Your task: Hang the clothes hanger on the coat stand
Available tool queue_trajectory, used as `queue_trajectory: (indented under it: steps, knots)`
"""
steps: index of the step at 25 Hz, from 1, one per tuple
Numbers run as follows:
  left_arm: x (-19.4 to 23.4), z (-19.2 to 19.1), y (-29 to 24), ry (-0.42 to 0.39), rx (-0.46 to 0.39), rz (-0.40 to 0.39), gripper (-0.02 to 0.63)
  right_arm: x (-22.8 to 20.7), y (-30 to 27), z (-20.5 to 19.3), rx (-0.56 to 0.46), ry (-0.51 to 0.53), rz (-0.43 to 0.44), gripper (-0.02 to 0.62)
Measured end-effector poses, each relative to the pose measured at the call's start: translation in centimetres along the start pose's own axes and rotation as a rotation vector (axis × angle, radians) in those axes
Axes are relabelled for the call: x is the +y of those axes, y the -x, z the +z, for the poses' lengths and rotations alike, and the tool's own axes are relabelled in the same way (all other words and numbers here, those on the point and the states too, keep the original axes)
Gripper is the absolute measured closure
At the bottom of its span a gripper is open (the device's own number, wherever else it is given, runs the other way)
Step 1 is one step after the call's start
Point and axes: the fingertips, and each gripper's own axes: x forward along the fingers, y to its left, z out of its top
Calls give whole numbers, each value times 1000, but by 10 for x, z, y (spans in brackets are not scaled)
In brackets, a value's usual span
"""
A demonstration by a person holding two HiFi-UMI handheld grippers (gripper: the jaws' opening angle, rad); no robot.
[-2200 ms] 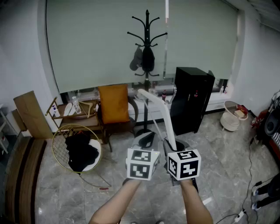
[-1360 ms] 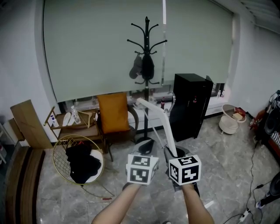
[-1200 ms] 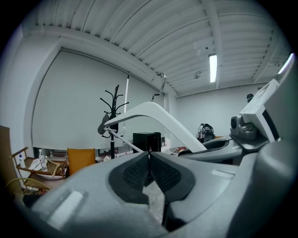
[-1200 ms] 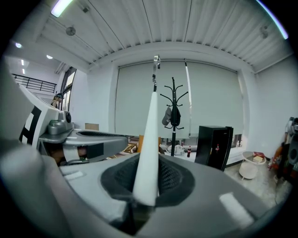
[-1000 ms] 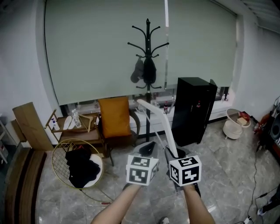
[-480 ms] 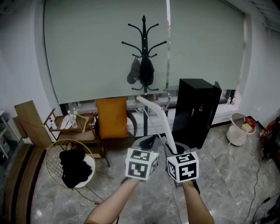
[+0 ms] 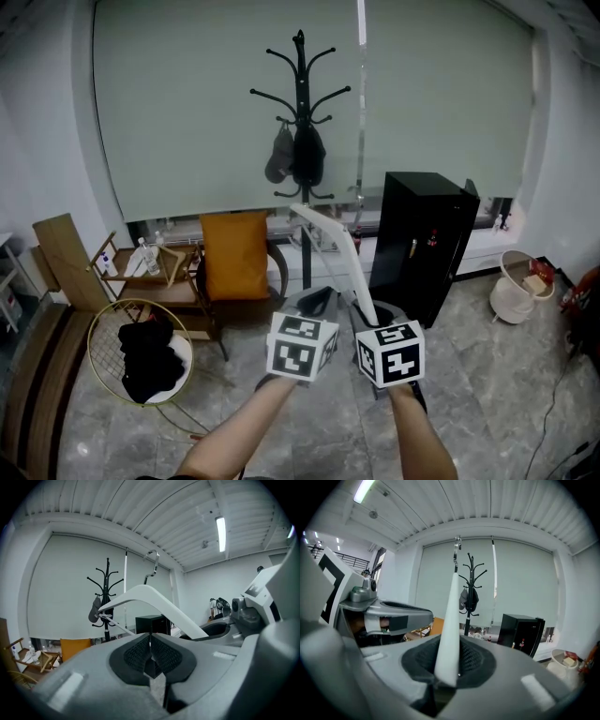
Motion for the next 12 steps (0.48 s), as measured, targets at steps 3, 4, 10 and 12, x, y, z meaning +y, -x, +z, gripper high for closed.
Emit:
queue_trajectory:
  steps: [3,4,10,12]
  knots:
    - [7,-2,-13,13,13,10,594,-9,-11,3,1,-4,7,526]
    - [9,-2,-17,13,15,12,594,-11,-15,3,3,-3,10,526]
    - [32,2,-41,1,7,1,594,-19,-47,11,4,-13,4,526]
    - [46,1,-49,3,8,-8,594,-18,-62,16,3,-13,-3,526]
